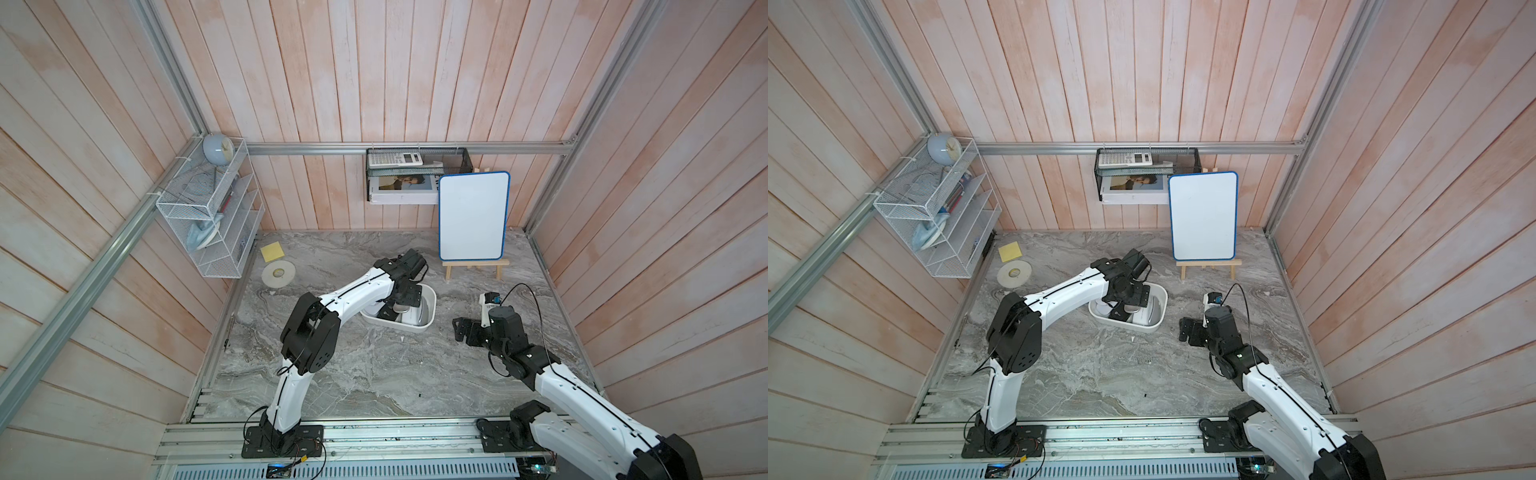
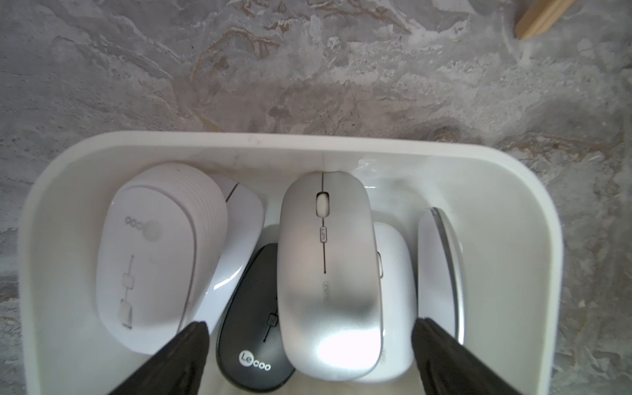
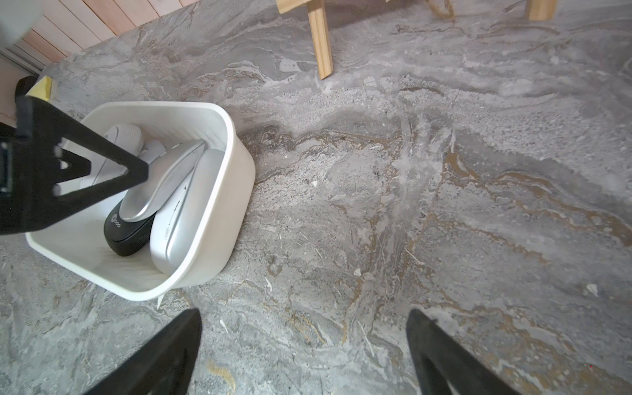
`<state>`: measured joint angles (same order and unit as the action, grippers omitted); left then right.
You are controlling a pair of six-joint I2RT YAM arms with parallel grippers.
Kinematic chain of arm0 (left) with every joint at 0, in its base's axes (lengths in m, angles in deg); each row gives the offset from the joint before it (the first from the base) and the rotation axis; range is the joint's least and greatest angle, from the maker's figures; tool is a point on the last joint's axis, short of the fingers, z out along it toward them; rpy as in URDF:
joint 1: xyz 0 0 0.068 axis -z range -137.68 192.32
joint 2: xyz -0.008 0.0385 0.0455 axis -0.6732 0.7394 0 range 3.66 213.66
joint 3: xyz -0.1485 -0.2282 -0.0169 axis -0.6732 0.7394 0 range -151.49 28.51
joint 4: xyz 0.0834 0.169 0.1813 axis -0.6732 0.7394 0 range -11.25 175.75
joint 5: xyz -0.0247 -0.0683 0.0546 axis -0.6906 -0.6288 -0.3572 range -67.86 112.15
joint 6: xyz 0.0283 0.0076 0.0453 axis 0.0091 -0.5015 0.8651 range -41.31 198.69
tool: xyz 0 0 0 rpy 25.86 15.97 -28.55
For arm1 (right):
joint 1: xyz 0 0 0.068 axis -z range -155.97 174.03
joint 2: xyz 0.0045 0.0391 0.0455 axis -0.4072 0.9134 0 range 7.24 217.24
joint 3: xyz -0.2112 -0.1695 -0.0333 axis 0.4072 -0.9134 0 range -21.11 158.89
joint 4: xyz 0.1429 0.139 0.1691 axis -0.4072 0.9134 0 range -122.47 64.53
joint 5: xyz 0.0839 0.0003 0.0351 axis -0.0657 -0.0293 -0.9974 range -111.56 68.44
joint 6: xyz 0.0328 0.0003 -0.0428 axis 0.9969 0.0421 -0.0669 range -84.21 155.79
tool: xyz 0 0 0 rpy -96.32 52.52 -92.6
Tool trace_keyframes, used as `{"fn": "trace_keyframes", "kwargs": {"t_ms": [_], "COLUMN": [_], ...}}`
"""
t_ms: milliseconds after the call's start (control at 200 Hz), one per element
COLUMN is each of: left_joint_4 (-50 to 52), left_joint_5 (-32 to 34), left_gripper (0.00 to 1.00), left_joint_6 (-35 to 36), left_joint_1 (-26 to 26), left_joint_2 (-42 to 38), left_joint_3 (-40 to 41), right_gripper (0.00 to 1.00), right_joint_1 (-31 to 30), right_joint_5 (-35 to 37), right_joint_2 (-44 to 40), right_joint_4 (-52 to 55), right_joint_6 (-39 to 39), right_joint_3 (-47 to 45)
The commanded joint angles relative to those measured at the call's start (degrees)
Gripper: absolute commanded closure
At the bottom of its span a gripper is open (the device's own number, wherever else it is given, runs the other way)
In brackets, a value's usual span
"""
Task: Take out the mouse from the storage box
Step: Pick up the mouse from the storage box.
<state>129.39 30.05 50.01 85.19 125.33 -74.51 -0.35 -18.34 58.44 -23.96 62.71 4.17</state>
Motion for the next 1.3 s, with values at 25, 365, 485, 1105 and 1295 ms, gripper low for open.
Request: {"fn": "trace_keyframes", "kwargs": {"t_ms": [25, 365, 485, 1105, 1295], "left_joint_4": [1.36, 1.22, 0.92, -0.94, -1.36], "left_joint_5": [-1.5, -3.32, -3.35, -1.37, 0.43], "left_gripper": [0.03, 0.09, 0.12, 0.4, 0.42], "left_joint_6": [-0.08, -1.28, -1.76, -3.56, -3.49], "left_joint_1": [0.1, 0.11, -0.03, -0.13, 0.7], "left_joint_2": [2.51, 6.44, 7.29, 6.89, 4.32], "left_joint_3": [-1.98, -4.07, -4.29, -5.12, -4.11], "right_gripper": [0.03, 0.03, 0.03, 0.03, 0.02], "right_joint_1": [-0.29, -0.28, -0.24, -0.23, -0.23], "right_joint_5": [1.27, 1.17, 0.98, 0.32, 0.39], "right_joint_2": [0.46, 3.17, 3.42, 4.78, 4.93], "right_joint_4": [-1.45, -2.42, -2.65, -2.99, -2.98], "right_joint_6": [-0.55, -0.52, -0.55, -0.45, -0.37], "right_joint_3": [-0.22, 0.34, 0.47, 0.72, 0.63]}}
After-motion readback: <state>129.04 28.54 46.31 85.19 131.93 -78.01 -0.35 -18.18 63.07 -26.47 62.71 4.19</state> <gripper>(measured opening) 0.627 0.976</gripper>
